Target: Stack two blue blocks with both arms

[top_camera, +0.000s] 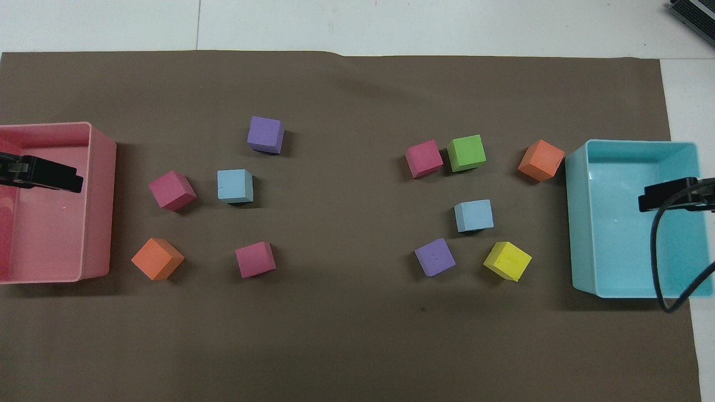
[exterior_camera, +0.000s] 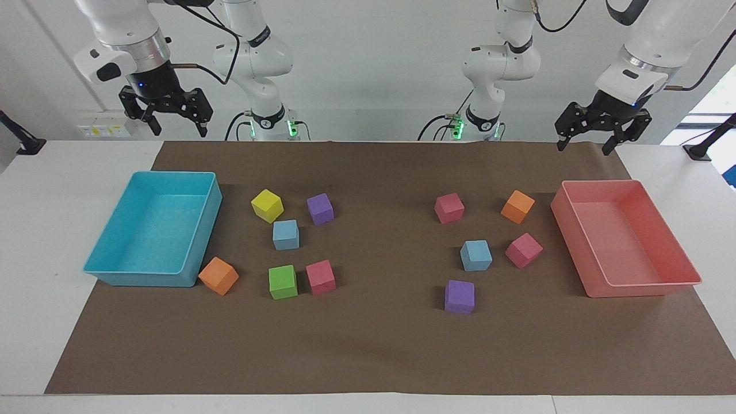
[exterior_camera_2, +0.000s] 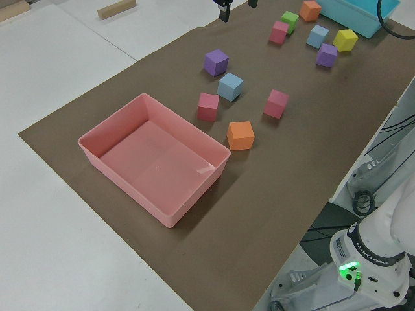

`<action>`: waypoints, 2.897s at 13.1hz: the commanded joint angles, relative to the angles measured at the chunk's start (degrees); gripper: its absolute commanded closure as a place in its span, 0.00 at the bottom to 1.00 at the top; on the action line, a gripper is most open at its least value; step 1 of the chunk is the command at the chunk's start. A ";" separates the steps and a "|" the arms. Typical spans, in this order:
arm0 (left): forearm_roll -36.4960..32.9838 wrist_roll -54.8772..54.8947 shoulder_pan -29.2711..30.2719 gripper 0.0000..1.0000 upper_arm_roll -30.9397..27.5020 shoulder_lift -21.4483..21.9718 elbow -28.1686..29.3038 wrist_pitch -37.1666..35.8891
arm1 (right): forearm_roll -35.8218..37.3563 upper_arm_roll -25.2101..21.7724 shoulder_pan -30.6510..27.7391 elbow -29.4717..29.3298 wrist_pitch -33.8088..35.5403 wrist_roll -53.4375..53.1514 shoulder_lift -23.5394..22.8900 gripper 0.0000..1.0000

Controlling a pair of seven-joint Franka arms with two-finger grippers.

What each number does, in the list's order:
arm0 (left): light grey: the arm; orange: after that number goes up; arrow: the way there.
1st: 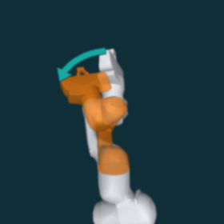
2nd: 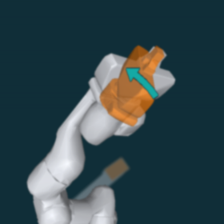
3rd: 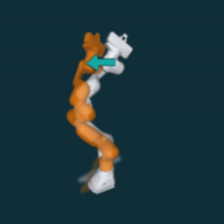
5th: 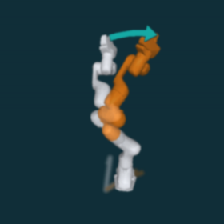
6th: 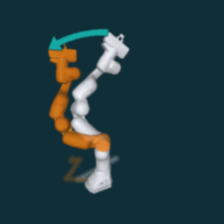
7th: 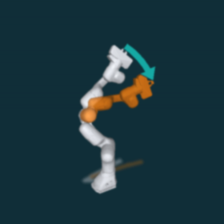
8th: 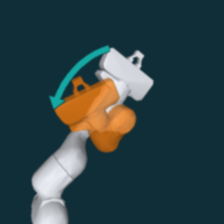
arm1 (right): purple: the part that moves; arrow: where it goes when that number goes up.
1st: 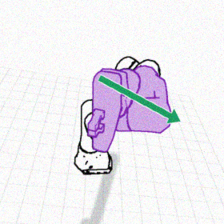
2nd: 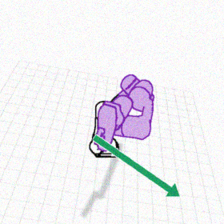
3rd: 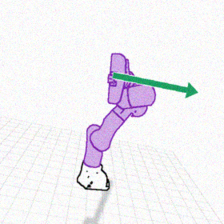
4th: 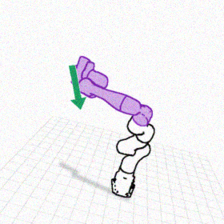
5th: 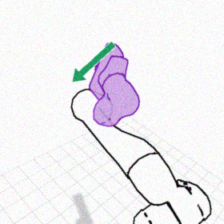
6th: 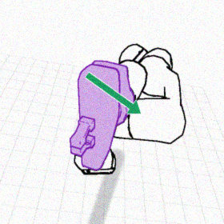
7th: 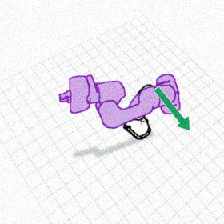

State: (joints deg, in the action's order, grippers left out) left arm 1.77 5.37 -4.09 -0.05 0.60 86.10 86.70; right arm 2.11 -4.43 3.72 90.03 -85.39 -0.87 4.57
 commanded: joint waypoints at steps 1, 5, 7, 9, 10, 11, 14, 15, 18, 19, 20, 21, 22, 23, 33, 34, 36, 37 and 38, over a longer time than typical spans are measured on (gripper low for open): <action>0.17 -0.62 0.83 0.00 0.57 -0.25 -0.93 -0.65 | -1.23 -0.06 1.02 2.06 0.05 1.22 1.23 0.00; 0.17 -0.62 0.83 0.00 0.49 -0.25 -0.85 -0.74 | -1.23 -0.06 1.81 4.00 -2.40 0.96 1.15 0.00; 0.17 -0.62 0.92 0.00 0.40 -0.25 -0.85 -0.83 | -1.23 0.03 2.95 4.80 -4.43 -0.44 0.36 0.00; 0.17 -0.62 0.92 0.00 0.40 -0.25 -0.85 -0.83 | -1.23 0.12 4.97 6.28 -7.41 -2.37 -0.61 0.00; 0.17 -0.62 0.92 0.00 0.40 -0.25 -0.85 -0.83 | -1.23 0.12 6.02 7.69 -9.60 -2.99 -0.78 0.00; 0.17 -0.62 0.92 0.00 0.40 -0.25 -0.85 -0.83 | -1.23 0.12 6.91 8.57 -11.10 -3.17 -1.48 0.00; 0.17 -0.62 0.92 0.00 0.40 -0.17 -0.85 -0.83 | -1.23 0.12 8.23 8.93 -14.01 -5.10 -4.56 0.00; 0.17 -0.62 0.92 0.00 0.40 -0.25 -0.85 -0.83 | -1.23 0.12 8.32 9.02 -14.63 -5.37 -5.52 0.00; 0.17 -0.62 0.92 0.00 0.40 -0.25 -0.85 -0.83 | -1.32 0.21 9.37 14.70 -21.63 -5.90 -7.55 0.00; 0.17 -0.62 0.92 0.00 0.40 -0.17 -0.85 -0.83 | -1.32 0.21 9.90 17.25 -25.41 -7.12 -7.73 0.00; 0.17 -0.62 0.92 0.00 0.40 -0.25 -0.85 -0.83 | -1.32 0.21 10.69 19.19 -27.97 -8.52 -8.34 0.00; 0.17 -0.62 0.92 0.00 0.40 -0.25 -0.85 -0.83 | -1.32 0.21 10.95 20.61 -29.99 -9.67 -8.78 0.00; 0.17 -0.62 0.92 0.00 0.40 -0.25 -0.85 -0.83 | -1.32 0.21 10.96 21.66 -31.14 -9.94 -9.22 0.00; 0.17 -0.62 0.92 0.00 0.40 -0.25 -0.85 -0.83 | -1.40 0.21 10.96 22.81 -31.94 -10.12 -10.09 0.00; 0.17 -0.62 0.92 0.00 0.40 -0.17 -0.85 -0.83 | -5.53 0.21 13.50 31.07 -47.32 -11.70 -13.88 0.00; 0.17 -0.62 0.92 0.00 0.40 -0.17 -0.85 -0.83 | -6.23 0.21 13.51 31.78 -48.37 -11.00 -13.88 0.00; 0.17 -0.62 0.92 0.00 0.40 -0.25 -0.85 -0.83 | -6.24 0.21 13.24 33.97 -50.92 -8.99 -13.79 0.00; 0.17 -0.62 0.92 0.00 0.40 -0.25 -0.85 -0.83 | -6.24 0.21 13.24 34.07 -51.02 -8.98 -13.88 0.00; 0.17 -0.62 0.92 0.00 0.40 -0.17 -0.85 -0.83 | -6.24 0.21 13.33 34.33 -51.37 -8.98 -14.32 0.00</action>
State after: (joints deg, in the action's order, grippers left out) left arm 1.77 5.22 -4.03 -0.14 0.60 86.10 86.67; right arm -2.96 -4.26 17.19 122.95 -135.12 -11.50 -9.94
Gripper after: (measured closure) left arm 0.000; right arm 0.000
